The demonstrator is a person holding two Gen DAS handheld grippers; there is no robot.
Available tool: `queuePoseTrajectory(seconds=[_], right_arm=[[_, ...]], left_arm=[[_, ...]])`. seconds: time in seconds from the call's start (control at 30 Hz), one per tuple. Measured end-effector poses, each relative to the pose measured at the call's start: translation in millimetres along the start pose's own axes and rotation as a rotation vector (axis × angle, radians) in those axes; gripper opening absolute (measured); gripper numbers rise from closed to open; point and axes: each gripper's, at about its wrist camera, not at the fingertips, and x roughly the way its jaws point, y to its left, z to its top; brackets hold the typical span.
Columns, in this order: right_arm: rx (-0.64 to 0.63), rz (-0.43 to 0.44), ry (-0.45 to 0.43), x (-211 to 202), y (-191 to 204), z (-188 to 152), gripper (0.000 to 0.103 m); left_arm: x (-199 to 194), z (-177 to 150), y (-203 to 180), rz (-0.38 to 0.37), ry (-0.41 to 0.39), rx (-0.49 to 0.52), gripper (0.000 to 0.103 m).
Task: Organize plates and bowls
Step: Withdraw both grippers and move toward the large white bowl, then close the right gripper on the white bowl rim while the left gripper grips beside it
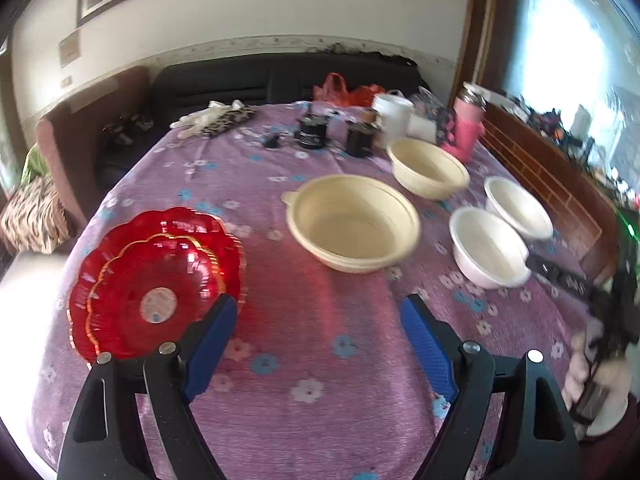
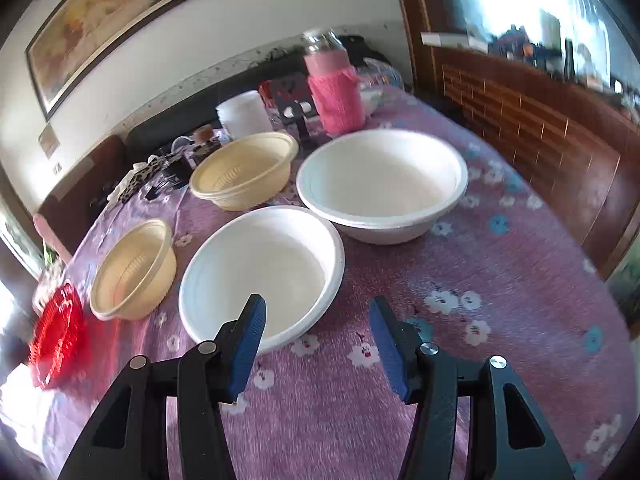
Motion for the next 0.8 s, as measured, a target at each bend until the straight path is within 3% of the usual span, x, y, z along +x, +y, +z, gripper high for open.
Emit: queuePoseTrajectory(seconds=[0.23,0.8], right_arm=[[0.141,0.073,0.068,43.6,-15.1,8.6,0.057],[0.063,0.077,0.059,53.7,-6.7,4.7,0.057]], left_arm=[[14.7,-6.0,-32.4,0.024,0.033,0.085,0.083],[47.3,9.3,-75.8,0.069,0.053,0.158,0.083]])
